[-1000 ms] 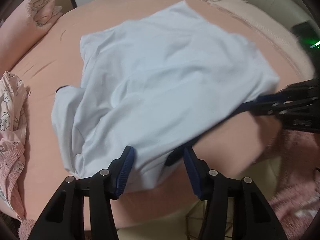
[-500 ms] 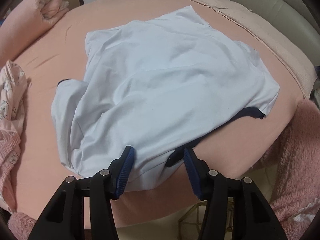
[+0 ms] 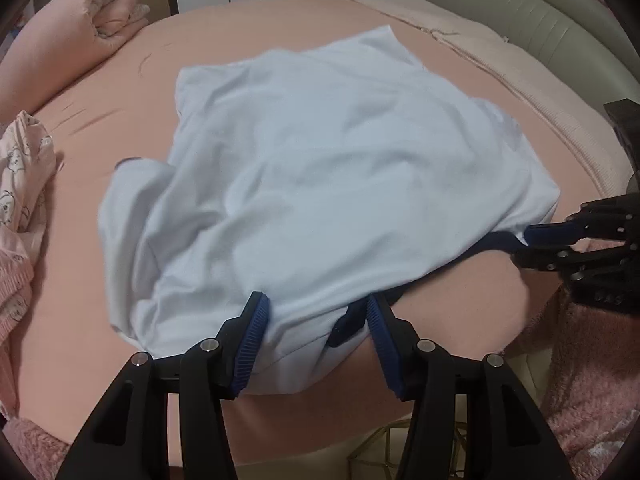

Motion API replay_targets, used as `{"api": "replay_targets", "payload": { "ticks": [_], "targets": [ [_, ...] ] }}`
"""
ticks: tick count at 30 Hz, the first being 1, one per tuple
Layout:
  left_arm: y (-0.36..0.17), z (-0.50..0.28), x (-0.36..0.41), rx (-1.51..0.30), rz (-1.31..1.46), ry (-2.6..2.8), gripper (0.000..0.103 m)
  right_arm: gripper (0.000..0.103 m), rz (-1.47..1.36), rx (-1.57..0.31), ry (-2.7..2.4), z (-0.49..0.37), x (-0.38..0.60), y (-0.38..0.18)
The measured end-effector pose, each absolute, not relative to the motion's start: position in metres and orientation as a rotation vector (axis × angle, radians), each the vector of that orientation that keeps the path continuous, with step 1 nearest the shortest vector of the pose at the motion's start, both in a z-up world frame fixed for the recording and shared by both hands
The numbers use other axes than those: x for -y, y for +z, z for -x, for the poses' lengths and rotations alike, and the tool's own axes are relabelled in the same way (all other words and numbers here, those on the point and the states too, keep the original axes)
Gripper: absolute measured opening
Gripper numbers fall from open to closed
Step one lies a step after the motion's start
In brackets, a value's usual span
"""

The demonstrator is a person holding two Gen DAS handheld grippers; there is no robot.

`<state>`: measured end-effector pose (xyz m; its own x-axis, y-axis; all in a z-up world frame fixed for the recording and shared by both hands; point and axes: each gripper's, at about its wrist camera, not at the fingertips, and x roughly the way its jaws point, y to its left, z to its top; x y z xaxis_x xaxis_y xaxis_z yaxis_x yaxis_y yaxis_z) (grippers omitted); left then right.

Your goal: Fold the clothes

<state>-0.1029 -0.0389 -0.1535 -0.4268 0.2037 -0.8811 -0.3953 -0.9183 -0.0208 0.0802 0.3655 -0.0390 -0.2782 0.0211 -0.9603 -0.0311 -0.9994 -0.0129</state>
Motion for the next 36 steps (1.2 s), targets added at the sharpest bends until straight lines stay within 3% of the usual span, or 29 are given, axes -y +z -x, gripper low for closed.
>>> {"api": "replay_targets", "payload": {
  "ticks": [2,4,5,12,18,21,25,29,31,33,36],
  "targets": [
    [-0.151,0.101,0.041,-0.281,1.389,2.404,0.048,0.024,1.771,0.043,2.501,-0.081,-0.365,-0.043],
    [-0.136,0.097,0.049,-0.199,1.345,2.471,0.030,0.024,1.686,0.089,2.511,-0.084,-0.365,-0.044],
    [-0.127,0.097,0.056,-0.151,1.317,2.509,0.026,0.024,1.644,0.081,2.516,-0.085,-0.369,-0.044],
    [-0.098,0.119,0.073,-0.041,1.208,2.588,0.025,0.023,1.290,-0.052,2.586,-0.100,-0.415,0.003],
    [-0.094,0.138,0.022,-0.043,1.217,2.587,0.025,0.023,1.489,-0.363,2.674,-0.093,-0.416,-0.001],
    [-0.078,0.120,0.014,-0.019,1.161,2.621,0.025,0.024,1.562,-0.267,2.771,-0.091,-0.376,0.003],
    [-0.076,0.112,0.015,-0.006,1.182,2.576,0.025,0.024,1.568,0.061,2.597,-0.069,-0.358,-0.037],
    [-0.097,0.104,0.015,-0.026,1.294,2.419,0.026,0.024,1.526,-0.066,2.519,-0.066,-0.388,-0.050],
    [-0.102,0.095,0.015,0.028,1.266,2.342,0.030,0.024,1.424,-0.090,2.532,-0.075,-0.400,-0.034],
    [-0.106,0.088,0.005,-0.053,1.243,2.345,0.056,0.024,1.324,-0.143,2.563,-0.082,-0.413,-0.016],
    [-0.127,0.091,-0.021,-0.316,1.287,2.373,0.056,0.024,1.318,-0.170,2.540,-0.076,-0.423,-0.011]
  ]
}}
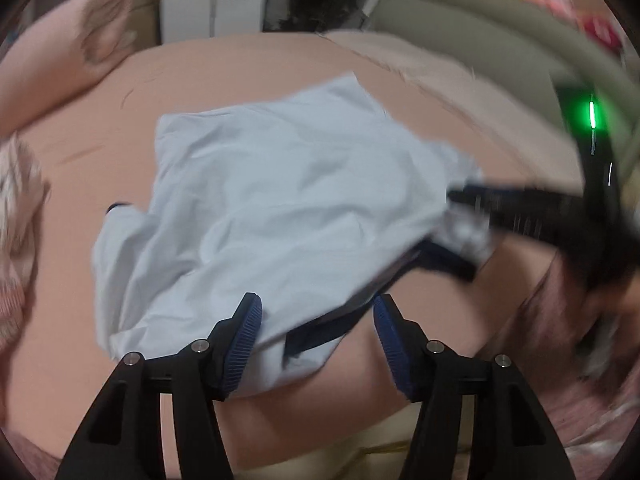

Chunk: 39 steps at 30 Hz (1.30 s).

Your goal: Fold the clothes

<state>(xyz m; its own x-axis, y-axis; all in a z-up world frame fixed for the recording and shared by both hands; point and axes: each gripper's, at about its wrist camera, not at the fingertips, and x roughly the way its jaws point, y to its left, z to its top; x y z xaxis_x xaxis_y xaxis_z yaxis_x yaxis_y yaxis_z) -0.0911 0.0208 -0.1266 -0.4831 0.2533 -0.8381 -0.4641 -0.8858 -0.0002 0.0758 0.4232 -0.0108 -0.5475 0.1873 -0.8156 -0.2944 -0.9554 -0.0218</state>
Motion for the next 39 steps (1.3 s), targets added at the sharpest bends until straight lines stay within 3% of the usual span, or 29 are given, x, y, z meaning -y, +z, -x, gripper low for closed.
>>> {"api": "replay_targets", "payload": {
  "ticks": [2,3,6,9,12,15,21,25,29,32,35,37,39],
  "targets": [
    [-0.140,0.099,-0.027,-0.474,1.328,2.446,0.053,0.024,1.399,-0.253,2.535,-0.079,-0.421,-0.016],
    [-0.146,0.103,-0.029,-0.546,1.345,2.483,0.044,0.024,1.443,-0.302,2.543,-0.080,-0.421,-0.018],
    [-0.130,0.115,-0.008,-0.334,1.331,2.567,0.040,0.024,1.569,-0.324,2.601,-0.089,-0.403,-0.019],
    [-0.107,0.122,0.005,-0.225,1.225,2.637,0.039,0.024,1.634,-0.156,2.567,-0.091,-0.385,-0.035],
    [-0.095,0.127,0.005,-0.214,1.203,2.620,0.040,0.024,1.526,0.054,2.465,-0.083,-0.383,-0.040],
    [-0.081,0.124,0.009,-0.161,1.168,2.597,0.040,0.024,1.337,0.095,2.441,-0.076,-0.388,-0.023],
    [-0.094,0.124,0.019,-0.194,1.296,2.640,0.042,0.024,1.296,-0.052,2.381,-0.069,-0.424,-0.024],
    [-0.094,0.113,0.016,-0.108,1.267,2.622,0.042,0.024,1.348,-0.180,2.408,-0.077,-0.427,-0.031],
    [-0.048,0.109,0.017,0.026,1.023,2.568,0.042,0.024,1.207,-0.339,2.562,-0.087,-0.430,0.013],
    [-0.058,0.147,0.014,-0.088,1.187,2.613,0.042,0.025,1.125,-0.420,2.535,-0.076,-0.447,0.042],
    [-0.063,0.170,0.013,-0.149,1.293,2.605,0.025,0.025,1.309,-0.453,2.403,-0.049,-0.468,0.030],
    [-0.051,0.147,0.013,-0.106,1.219,2.516,0.025,0.025,1.369,-0.531,2.472,-0.058,-0.463,0.032],
    [-0.056,0.128,0.007,-0.142,1.247,2.438,0.025,0.025,1.428,-0.410,2.551,-0.076,-0.437,0.037]
  ]
}}
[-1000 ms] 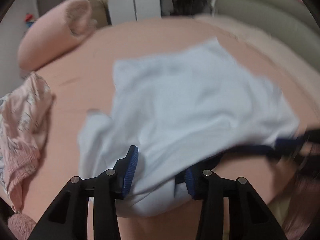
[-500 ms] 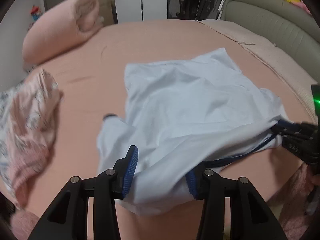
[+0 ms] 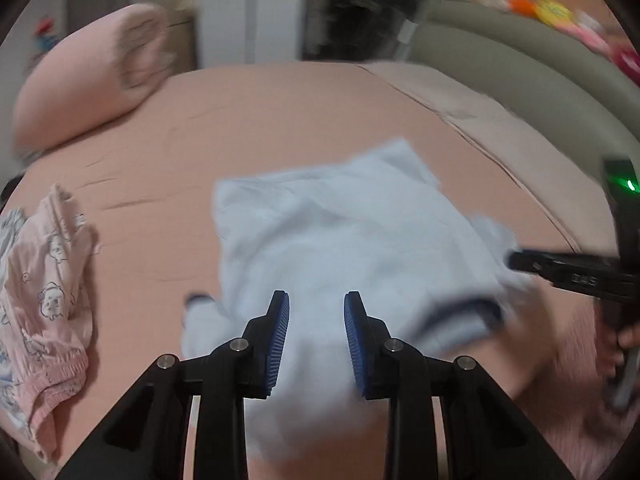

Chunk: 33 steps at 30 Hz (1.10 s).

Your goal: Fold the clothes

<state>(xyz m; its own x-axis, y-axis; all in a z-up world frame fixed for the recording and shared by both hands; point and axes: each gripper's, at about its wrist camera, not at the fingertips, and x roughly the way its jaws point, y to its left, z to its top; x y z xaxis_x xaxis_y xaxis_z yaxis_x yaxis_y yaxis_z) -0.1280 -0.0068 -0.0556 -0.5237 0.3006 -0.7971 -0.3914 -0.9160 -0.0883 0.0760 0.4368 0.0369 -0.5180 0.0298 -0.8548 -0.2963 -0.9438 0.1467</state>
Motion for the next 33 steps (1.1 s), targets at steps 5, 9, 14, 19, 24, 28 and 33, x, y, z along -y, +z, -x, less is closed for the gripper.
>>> {"api": "replay_targets", "payload": {
  "ticks": [5,9,14,19,24,28,33],
  "targets": [
    [-0.095,0.119,-0.001,-0.152,1.380,2.368,0.025,0.025,1.622,-0.385,2.471,-0.079,-0.405,-0.003],
    [-0.095,0.124,0.003,-0.037,1.407,2.389,0.027,0.025,1.617,-0.350,2.326,-0.063,-0.409,-0.030],
    [-0.073,0.095,-0.002,-0.080,1.297,2.308,0.027,0.025,1.518,-0.325,2.319,-0.069,-0.408,-0.021],
    [-0.110,0.109,-0.006,-0.134,1.410,2.240,0.027,0.025,1.528,-0.398,2.277,-0.064,-0.419,-0.036],
    [-0.112,0.130,0.005,-0.015,1.410,2.295,0.027,0.025,1.503,-0.402,2.304,-0.058,-0.423,-0.034],
    [-0.106,0.130,0.004,-0.031,1.388,2.391,0.027,0.025,1.501,-0.444,2.272,-0.058,-0.425,-0.035],
    [-0.129,0.131,0.000,-0.140,1.451,2.435,0.027,0.025,1.485,-0.417,2.234,-0.071,-0.415,-0.030]
  ]
}}
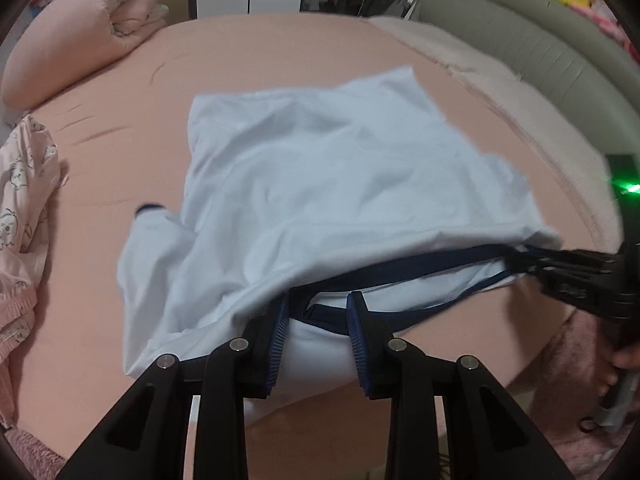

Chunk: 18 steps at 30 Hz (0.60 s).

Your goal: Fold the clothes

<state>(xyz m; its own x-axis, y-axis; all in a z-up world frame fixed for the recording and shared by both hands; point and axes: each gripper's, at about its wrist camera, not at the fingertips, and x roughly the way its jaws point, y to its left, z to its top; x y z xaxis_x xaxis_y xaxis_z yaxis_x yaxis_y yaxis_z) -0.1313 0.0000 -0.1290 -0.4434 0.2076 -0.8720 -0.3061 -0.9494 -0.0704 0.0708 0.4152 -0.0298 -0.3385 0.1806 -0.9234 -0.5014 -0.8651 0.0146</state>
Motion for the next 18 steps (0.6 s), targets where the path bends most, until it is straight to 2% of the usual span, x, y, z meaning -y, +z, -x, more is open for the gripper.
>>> {"api": "replay_targets", "payload": {
  "ticks": [5,7,8,9,11,12,15,18],
  "targets": [
    [-0.120,0.125,-0.007,-0.255,1.374,2.575,0.027,0.025,1.453,-0.385,2.228,-0.067,-0.411,-0.032],
    [-0.136,0.130,-0.012,-0.343,1.438,2.532,0.027,0.025,1.455,-0.343,2.232,-0.063,-0.409,-0.033],
    [-0.144,0.132,-0.014,-0.377,1.466,2.512,0.024,0.025,1.485,-0.322,2.225,-0.058,-0.409,-0.041],
    [-0.143,0.132,-0.016,-0.384,1.466,2.506,0.005,0.025,1.503,-0.305,2.225,-0.054,-0.409,-0.046],
    [-0.125,0.127,-0.013,-0.334,1.429,2.501,0.005,0.010,1.488,-0.305,2.261,-0.052,-0.406,-0.041],
    [-0.111,0.123,-0.005,-0.251,1.388,2.512,0.005,0.004,1.456,-0.351,2.295,-0.055,-0.406,-0.030],
    [-0.081,0.109,0.019,-0.085,1.323,2.526,0.005,0.004,1.319,-0.408,2.387,-0.072,-0.405,0.004],
    [-0.067,0.098,0.032,0.022,1.314,2.498,0.005,0.004,1.304,-0.489,2.406,-0.086,-0.404,0.016]
  ]
}}
